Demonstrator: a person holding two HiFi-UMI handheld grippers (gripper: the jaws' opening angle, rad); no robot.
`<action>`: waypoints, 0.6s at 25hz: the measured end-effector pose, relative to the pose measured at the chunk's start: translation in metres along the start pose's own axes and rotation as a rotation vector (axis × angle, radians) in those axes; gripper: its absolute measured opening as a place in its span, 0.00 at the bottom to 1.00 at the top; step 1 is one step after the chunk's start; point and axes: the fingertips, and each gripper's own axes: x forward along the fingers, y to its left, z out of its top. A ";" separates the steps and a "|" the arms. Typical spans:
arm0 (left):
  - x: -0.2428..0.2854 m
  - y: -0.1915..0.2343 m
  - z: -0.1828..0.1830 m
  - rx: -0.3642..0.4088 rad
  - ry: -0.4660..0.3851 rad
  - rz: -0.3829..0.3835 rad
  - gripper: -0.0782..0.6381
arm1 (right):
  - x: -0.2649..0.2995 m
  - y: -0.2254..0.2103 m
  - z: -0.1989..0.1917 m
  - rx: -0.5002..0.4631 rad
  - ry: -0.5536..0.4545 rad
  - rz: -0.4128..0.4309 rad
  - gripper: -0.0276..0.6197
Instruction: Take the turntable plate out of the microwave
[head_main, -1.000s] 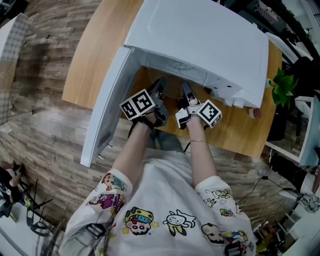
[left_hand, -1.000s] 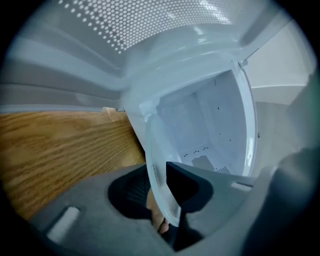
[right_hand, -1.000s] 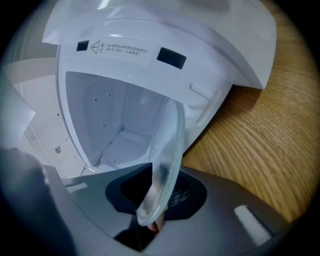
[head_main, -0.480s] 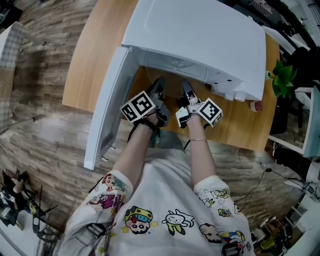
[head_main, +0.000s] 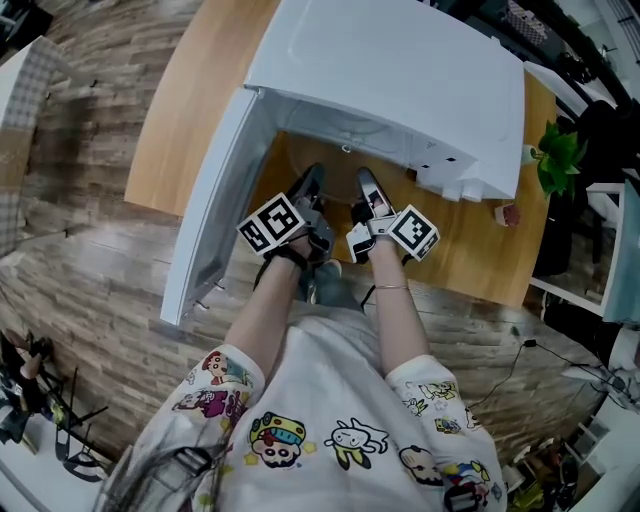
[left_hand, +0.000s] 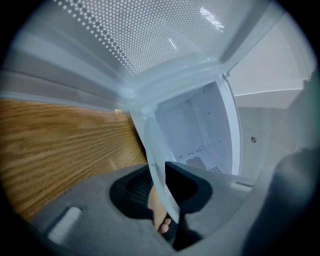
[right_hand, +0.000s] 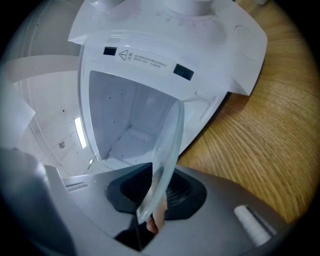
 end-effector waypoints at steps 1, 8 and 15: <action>-0.003 -0.001 -0.002 -0.004 -0.007 -0.001 0.21 | -0.002 0.001 0.000 -0.005 0.004 0.006 0.17; -0.024 -0.010 -0.012 0.011 -0.051 -0.006 0.21 | -0.020 0.015 -0.007 0.017 -0.002 0.071 0.17; -0.049 -0.015 -0.029 0.006 -0.067 -0.013 0.21 | -0.048 0.016 -0.020 0.002 -0.004 0.072 0.17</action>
